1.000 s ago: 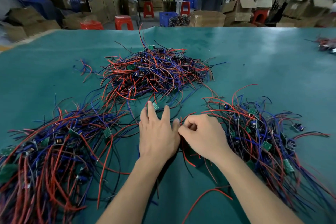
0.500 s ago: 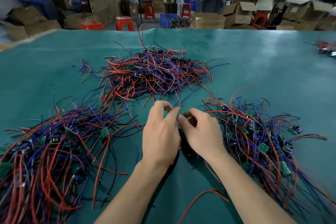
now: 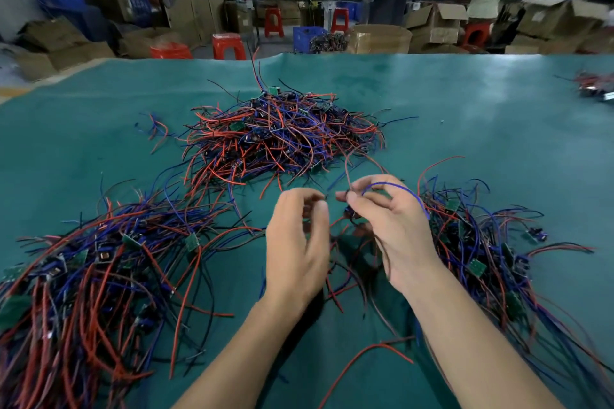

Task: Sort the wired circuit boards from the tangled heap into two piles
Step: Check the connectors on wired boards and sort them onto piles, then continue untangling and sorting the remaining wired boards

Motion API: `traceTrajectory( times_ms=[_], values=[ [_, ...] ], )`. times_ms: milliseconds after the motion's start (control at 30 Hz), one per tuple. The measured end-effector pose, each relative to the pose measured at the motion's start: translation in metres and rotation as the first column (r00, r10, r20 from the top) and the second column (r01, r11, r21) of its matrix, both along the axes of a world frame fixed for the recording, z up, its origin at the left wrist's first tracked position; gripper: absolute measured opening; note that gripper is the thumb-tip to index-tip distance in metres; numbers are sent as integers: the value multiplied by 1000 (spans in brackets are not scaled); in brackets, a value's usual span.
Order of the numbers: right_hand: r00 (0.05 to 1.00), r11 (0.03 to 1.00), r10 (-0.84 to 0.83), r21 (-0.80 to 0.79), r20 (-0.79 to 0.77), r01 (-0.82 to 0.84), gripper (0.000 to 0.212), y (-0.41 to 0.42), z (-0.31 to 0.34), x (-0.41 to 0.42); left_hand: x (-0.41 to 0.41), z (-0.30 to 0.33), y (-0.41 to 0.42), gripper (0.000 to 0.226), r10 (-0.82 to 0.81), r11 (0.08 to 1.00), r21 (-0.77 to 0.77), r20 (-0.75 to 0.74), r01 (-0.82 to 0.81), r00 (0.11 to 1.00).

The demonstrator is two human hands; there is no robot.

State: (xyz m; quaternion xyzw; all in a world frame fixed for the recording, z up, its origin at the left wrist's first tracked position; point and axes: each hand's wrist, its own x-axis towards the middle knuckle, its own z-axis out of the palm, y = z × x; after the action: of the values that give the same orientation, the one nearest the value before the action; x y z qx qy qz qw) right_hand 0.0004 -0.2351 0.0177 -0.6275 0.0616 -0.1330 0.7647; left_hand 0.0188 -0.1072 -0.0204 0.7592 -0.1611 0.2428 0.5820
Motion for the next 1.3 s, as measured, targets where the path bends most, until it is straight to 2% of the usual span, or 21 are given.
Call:
traceTrajectory(
  times_ms=[33, 67, 100, 233, 400, 533, 667, 767, 900, 1000, 1067, 1167, 1233, 1300],
  values=[
    [1000, 1000, -1, -10, 7, 1, 18, 1, -1, 0, 2, 2, 0, 20, -92, 993, -94, -186, 76, 978],
    [1000, 1000, 14, -5, 14, -14, 17, 3, -3, 1, 3, 4, 0, 26, -219, 966, -207, -324, 157, 920],
    [999, 999, 36, 9, 22, -36, 15, 4, -4, 1, 4, 6, 1, 27, -334, 927, -300, -391, 225, 858],
    [999, 998, 44, 36, 26, -45, 19, 3, -7, 3, 5, 11, 6, 21, -540, 826, -414, -389, 382, 747],
    [996, 996, 85, -5, 25, -85, 22, 0, -11, 6, 8, 10, 7, 17, -531, 825, -458, -426, 331, 733],
    [998, 1000, 27, 1, 52, -27, 19, -3, -11, 7, 9, 11, 9, 24, -548, 809, -500, -448, 311, 707],
    [999, 994, -41, 96, -7, 41, 15, -6, -13, 11, 10, 10, 11, 25, -570, 798, -494, -437, 345, 695],
    [996, 996, -47, 67, -71, 52, 5, -3, -15, 12, 10, 9, 12, 23, -582, 790, -497, -424, 359, 694],
    [986, 996, -40, 72, -159, 52, 17, -4, -15, 12, 8, 11, 11, 16, -564, 804, -483, -436, 347, 701],
    [985, 992, -128, -29, -119, 125, 17, -9, -14, 13, 8, 14, 11, 6, -560, 817, -444, -463, 367, 687],
    [984, 969, -177, -182, -34, 168, 18, -13, -14, 13, 9, 13, 11, 16, -549, 831, -405, -484, 382, 681],
    [970, 922, -238, -303, 47, 241, 22, -22, -14, 15, 10, 14, 11, 16, -543, 838, -373, -494, 399, 679],
    [956, 903, -279, -314, 92, 293, 22, -28, -12, 15, 9, 15, 9, 15, -554, 831, -363, -488, 421, 674],
    [929, 894, -343, -257, 134, 367, 26, -38, -6, 14, 8, 15, 9, 16, -577, 815, -383, -475, 434, 665]
  ],
)
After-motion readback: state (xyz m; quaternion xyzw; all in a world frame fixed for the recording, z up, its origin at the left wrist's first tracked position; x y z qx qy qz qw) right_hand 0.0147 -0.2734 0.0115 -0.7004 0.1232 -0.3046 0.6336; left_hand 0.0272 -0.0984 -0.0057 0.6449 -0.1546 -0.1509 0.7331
